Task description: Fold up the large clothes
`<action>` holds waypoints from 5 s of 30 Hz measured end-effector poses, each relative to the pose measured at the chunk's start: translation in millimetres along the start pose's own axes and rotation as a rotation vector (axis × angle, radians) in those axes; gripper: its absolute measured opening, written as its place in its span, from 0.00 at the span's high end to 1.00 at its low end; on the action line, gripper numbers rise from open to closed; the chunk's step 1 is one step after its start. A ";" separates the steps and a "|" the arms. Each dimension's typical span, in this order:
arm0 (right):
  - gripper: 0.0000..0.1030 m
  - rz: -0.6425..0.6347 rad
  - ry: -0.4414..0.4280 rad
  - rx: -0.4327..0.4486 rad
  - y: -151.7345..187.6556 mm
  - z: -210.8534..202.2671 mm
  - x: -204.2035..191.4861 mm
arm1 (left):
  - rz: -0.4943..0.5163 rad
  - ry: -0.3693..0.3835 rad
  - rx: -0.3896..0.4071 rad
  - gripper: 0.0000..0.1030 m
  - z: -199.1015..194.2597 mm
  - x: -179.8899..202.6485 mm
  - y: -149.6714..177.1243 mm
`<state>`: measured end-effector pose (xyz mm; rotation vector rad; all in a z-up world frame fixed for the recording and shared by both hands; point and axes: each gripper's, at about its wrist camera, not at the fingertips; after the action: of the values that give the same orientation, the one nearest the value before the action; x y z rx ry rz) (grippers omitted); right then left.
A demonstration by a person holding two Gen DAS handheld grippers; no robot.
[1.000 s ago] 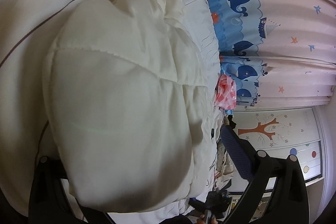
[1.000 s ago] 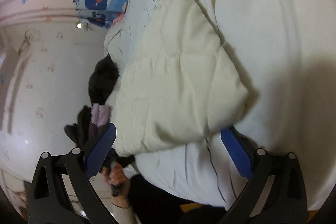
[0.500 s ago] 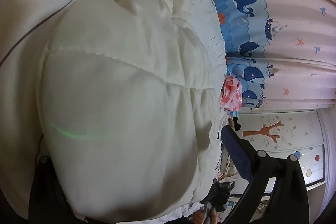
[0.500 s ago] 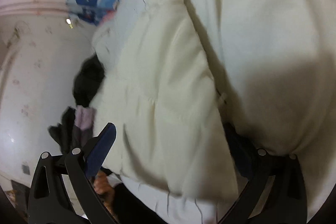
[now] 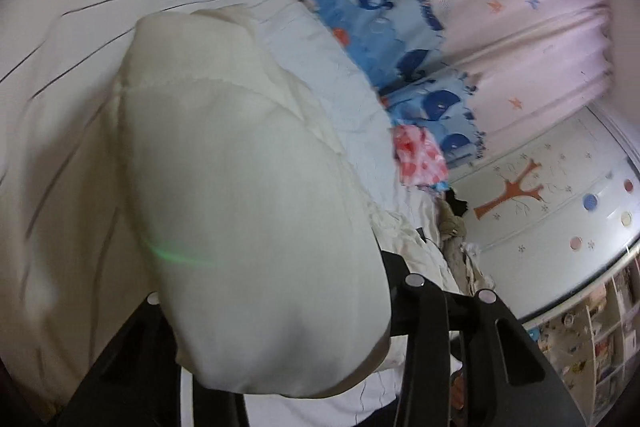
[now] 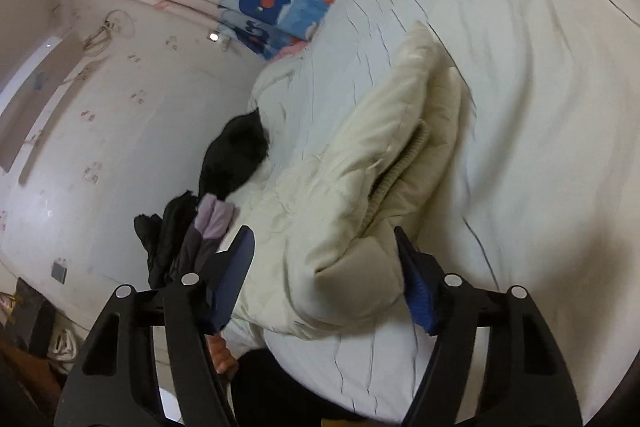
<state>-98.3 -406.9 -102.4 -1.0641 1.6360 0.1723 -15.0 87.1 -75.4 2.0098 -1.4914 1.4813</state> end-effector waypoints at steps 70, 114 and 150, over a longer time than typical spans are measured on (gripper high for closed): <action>0.06 -0.710 0.824 -0.111 -59.0 299.6 -117.1 | 0.175 -0.362 0.130 0.24 37.2 22.3 10.7; 0.06 -0.936 0.820 -0.030 71.2 221.5 -119.9 | -0.036 -0.262 0.166 0.18 27.8 -14.5 2.8; 0.06 -0.117 -0.021 0.049 -108.4 -66.8 33.3 | 1.100 -0.146 -0.218 0.44 240.2 280.5 235.6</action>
<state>-67.9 -528.5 -62.2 -1.1136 1.5466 0.0652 -77.8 -345.1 -41.8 1.1561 -2.9092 1.3301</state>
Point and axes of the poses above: each gripper's, at about its wrist camera, not at the fingertips, and z roughly the way its jaws point, x to its right, y to its underside, and after that the axes turned 1 degree about x, right-handed
